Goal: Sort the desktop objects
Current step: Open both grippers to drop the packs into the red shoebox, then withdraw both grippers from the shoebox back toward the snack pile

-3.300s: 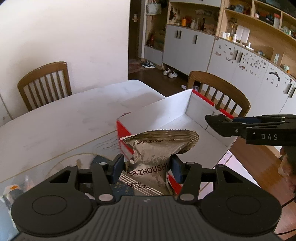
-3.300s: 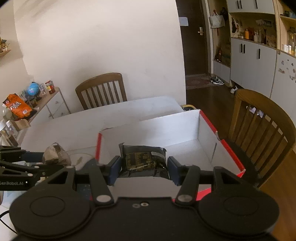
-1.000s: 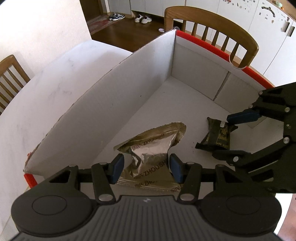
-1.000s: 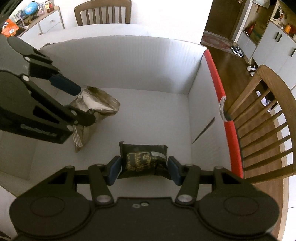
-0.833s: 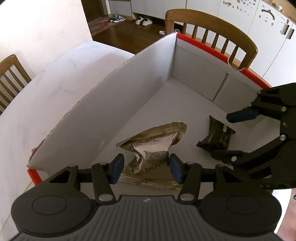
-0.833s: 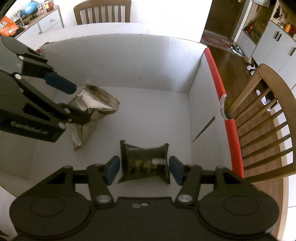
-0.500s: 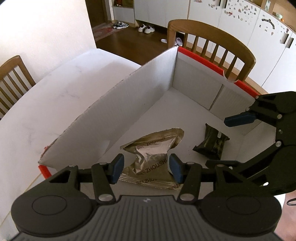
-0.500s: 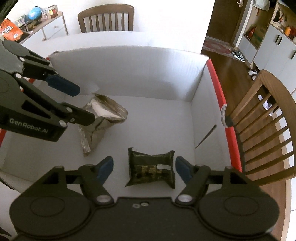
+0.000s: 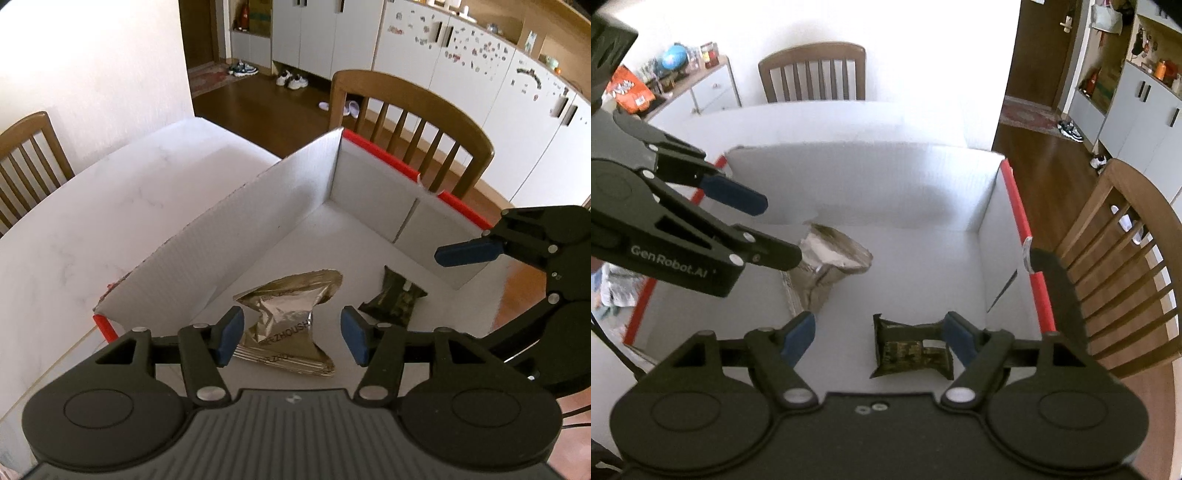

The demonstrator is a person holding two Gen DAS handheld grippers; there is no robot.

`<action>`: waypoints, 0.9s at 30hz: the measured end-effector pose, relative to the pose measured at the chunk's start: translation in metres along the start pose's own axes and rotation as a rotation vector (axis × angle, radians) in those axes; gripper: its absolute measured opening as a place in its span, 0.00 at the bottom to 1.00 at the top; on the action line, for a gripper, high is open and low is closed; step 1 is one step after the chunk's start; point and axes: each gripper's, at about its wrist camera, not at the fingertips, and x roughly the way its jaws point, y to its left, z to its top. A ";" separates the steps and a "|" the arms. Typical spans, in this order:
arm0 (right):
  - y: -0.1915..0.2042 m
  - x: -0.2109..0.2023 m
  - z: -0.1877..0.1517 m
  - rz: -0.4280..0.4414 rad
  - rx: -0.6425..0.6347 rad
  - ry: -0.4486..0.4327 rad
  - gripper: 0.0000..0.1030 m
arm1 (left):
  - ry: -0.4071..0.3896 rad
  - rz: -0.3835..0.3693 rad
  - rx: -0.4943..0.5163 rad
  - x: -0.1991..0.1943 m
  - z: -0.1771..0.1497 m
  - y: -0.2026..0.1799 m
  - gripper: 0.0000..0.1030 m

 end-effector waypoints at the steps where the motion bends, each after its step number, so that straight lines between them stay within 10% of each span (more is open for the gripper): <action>1: 0.001 -0.003 0.000 0.003 0.005 -0.007 0.74 | -0.006 0.000 -0.002 -0.003 -0.001 -0.001 0.55; 27: 0.022 -0.052 -0.009 0.022 0.113 -0.128 0.77 | -0.104 -0.042 -0.095 -0.075 -0.050 0.007 0.57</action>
